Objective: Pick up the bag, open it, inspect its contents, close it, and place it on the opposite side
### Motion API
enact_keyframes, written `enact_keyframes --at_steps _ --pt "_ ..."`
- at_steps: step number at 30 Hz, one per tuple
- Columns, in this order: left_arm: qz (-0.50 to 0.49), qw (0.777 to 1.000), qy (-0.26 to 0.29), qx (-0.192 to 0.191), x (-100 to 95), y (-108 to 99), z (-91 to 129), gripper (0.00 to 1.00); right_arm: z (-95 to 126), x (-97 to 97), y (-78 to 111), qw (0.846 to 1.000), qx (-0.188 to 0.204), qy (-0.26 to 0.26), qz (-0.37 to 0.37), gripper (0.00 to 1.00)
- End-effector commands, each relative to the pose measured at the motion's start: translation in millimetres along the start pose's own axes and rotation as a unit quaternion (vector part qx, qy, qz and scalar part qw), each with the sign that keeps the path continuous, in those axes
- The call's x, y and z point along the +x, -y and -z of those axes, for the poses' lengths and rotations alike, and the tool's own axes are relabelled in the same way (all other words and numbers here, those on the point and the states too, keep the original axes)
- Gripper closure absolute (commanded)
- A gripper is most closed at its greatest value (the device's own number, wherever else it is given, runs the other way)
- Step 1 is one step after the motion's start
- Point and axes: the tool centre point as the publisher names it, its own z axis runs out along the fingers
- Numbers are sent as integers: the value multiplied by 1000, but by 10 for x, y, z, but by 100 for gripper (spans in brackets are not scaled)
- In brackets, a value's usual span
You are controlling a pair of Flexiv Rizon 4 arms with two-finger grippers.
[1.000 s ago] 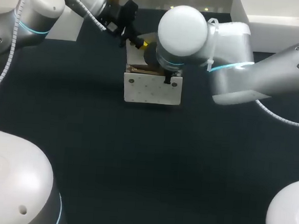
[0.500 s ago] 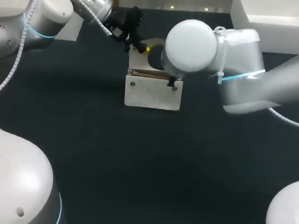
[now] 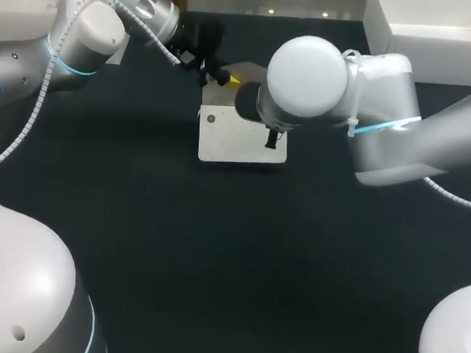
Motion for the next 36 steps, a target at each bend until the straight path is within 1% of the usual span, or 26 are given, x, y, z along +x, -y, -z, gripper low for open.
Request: enact_keyframes --at_steps 1,6,9,13,18,22,28,32,34,36 --pt "-9 1000 12 4 73 -63 -77 100 -48 42 19 1000 1 -8 0 75" --pt "-16 1000 10 3 150 -141 -152 100 -103 123 35 1000 4 -23 -1 75" --pt "-23 1000 17 -9 144 -182 -205 100 -107 163 30 1000 2 -30 0 76" --pt "-12 1000 28 -1 -7 -251 -238 100 -99 212 6 999 -1 -34 4 76" --pt "-5 999 42 -4 -238 -290 -257 100 -93 261 -4 999 -3 -37 6 75" --pt "-9 999 38 2 -390 -316 -280 100 -121 290 1 999 -5 -40 5 75" --pt "-23 999 24 0 -465 -336 -330 100 -214 367 15 999 -8 -41 7 73" --pt "-23 1000 7 -1 -512 -389 -391 100 -288 444 18 999 -13 -35 13 72" --pt "-21 1000 6 -5 -532 -416 -419 100 -321 486 11 999 -17 -32 17 70" --pt "-18 1000 4 -6 -546 -439 -442 100 -350 521 0 999 -16 -28 22 60"
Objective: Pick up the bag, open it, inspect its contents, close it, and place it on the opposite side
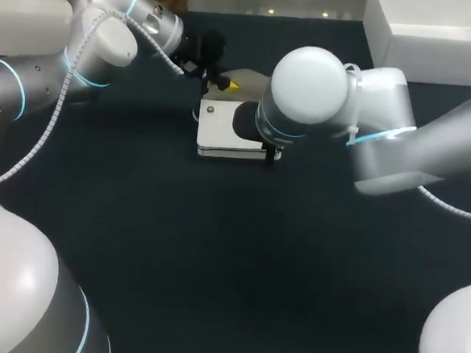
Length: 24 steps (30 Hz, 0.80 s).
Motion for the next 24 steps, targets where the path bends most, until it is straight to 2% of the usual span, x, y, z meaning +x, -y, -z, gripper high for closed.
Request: enact_keyframes --at_steps 1,10,11,13,16,20,24 --pt "1 1000 -18 0 -110 -55 -106 100 -118 92 -2 1000 -2 14 3 59" --pt "-2 1000 -28 -5 -104 -76 -175 100 -209 140 -6 1000 -4 17 1 53" --pt "-2 1000 -29 -5 -101 -75 -181 100 -223 141 -11 1000 -6 17 1 50" --pt "-2 999 -31 -5 -97 -74 -190 100 -260 143 -23 1000 -7 18 1 35" --pt "-1 999 -34 -5 -98 -80 -198 100 -316 144 -32 1000 -2 18 1 27" --pt "-2 999 -38 -5 -93 -89 -204 100 -385 137 -20 1000 1 20 1 30" --pt "-7 999 -42 -2 -76 -88 -215 100 -447 118 -12 1000 6 21 -4 43"
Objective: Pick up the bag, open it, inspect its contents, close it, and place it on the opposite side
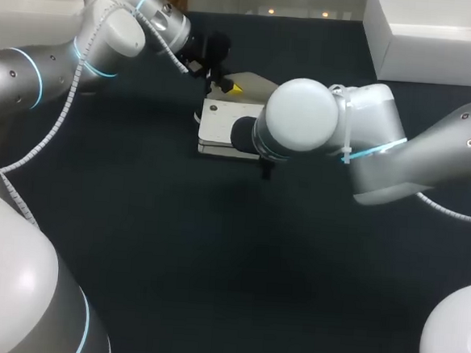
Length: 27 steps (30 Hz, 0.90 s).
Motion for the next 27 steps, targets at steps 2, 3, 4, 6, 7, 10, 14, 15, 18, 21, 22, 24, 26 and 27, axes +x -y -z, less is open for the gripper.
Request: enact_keyframes --at_steps 2,3,4,6,7,10,14,15,18,21,22,24,26,27 --pt "-6 1000 -7 5 -15 -13 -42 100 -113 -4 -37 1000 6 3 -4 51" --pt "-8 1000 -8 5 -9 -11 -46 100 -134 -13 -35 1000 8 3 -5 52" --pt "-8 1000 -8 5 -6 -12 -48 100 -142 -16 -34 1000 8 2 -6 52" --pt "-10 1000 -10 5 4 -15 -54 100 -162 -26 -31 1000 9 1 -8 53" --pt "-10 1000 -11 5 6 -17 -56 100 -167 -29 -29 1000 9 1 -8 54" --pt "-11 1000 -14 6 13 -26 -64 100 -187 -47 -22 1000 10 1 -11 54" --pt "-12 1000 -18 6 29 -42 -71 100 -214 -80 3 1000 14 4 -16 55" --pt "-13 1000 -18 6 34 -47 -72 100 -217 -92 15 1000 15 5 -18 55" --pt "-13 1000 -20 4 43 -56 -71 100 -213 -126 49 1000 16 10 -25 56" --pt "-14 1000 -23 2 50 -59 -69 100 -212 -151 67 999 19 14 -26 58" --pt "-15 1000 -23 2 52 -59 -69 100 -216 -159 73 999 21 16 -26 59" --pt "-15 1000 -24 1 56 -59 -71 100 -222 -173 82 999 22 17 -27 59" --pt "-16 1000 -25 0 59 -59 -73 100 -223 -185 88 999 22 18 -29 60" --pt "-17 1000 -26 0 61 -59 -75 100 -214 -197 87 999 21 20 -31 61"
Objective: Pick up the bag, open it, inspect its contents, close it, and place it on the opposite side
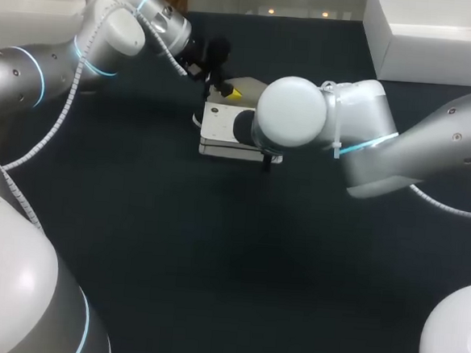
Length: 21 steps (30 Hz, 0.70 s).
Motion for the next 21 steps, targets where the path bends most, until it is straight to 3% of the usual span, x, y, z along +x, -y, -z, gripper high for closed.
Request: enact_keyframes --at_steps 1,10,14,21 --pt "-1 1000 -4 1 -26 -10 -21 100 14 -18 -6 1000 -2 6 -3 62" --pt "-3 1000 -8 0 -10 -7 -41 100 77 -30 -11 1000 -11 14 -6 69" --pt "-4 1000 -10 -1 0 -11 -51 100 88 -24 -23 1000 -16 14 -6 88" --pt "-8 1000 -8 0 21 -12 -41 100 111 -21 -35 1000 -24 14 -4 100"
